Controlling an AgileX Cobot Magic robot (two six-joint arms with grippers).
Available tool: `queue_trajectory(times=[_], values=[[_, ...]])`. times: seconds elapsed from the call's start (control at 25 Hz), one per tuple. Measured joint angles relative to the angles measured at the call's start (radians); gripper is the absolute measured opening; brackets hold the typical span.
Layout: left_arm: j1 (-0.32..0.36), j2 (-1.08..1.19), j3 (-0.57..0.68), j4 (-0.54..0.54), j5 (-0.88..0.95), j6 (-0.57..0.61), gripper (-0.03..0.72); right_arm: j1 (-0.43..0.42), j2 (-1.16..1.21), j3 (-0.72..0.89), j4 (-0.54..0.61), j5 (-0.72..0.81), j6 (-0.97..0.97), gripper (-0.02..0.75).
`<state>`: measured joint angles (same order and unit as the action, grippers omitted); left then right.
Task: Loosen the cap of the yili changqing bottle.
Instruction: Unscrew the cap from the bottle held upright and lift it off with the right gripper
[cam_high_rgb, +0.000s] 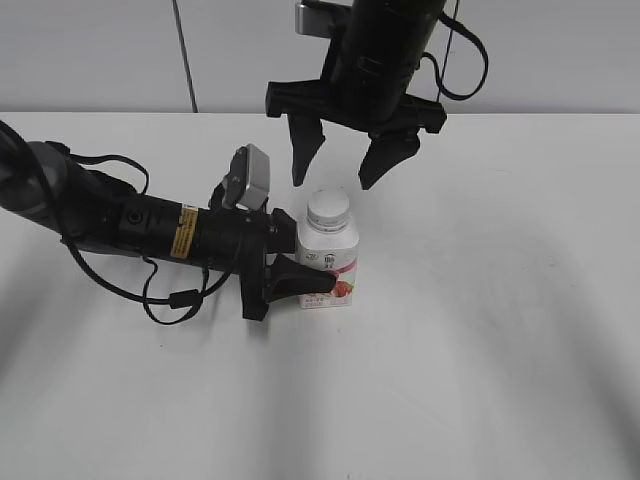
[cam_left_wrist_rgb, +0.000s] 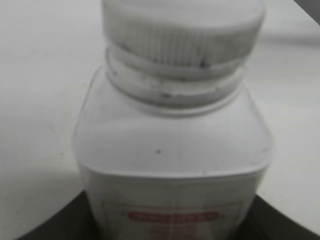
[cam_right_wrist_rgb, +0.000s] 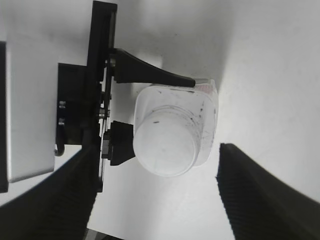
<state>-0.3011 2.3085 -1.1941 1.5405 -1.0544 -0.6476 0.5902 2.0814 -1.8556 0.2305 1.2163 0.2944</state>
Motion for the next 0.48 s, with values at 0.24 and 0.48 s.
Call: queue_trajectory(times=[0.24, 0.48], values=[[0.000, 0.000, 0.000, 0.000, 0.000, 0.000, 0.366, 0.000, 0.002, 0.000, 0.000, 0.000, 0.062, 0.577], [0.000, 0.000, 0.000, -0.001, 0.000, 0.000, 0.366, 0.000, 0.061, -0.002, 0.028, 0.000, 0.125, 0.577]])
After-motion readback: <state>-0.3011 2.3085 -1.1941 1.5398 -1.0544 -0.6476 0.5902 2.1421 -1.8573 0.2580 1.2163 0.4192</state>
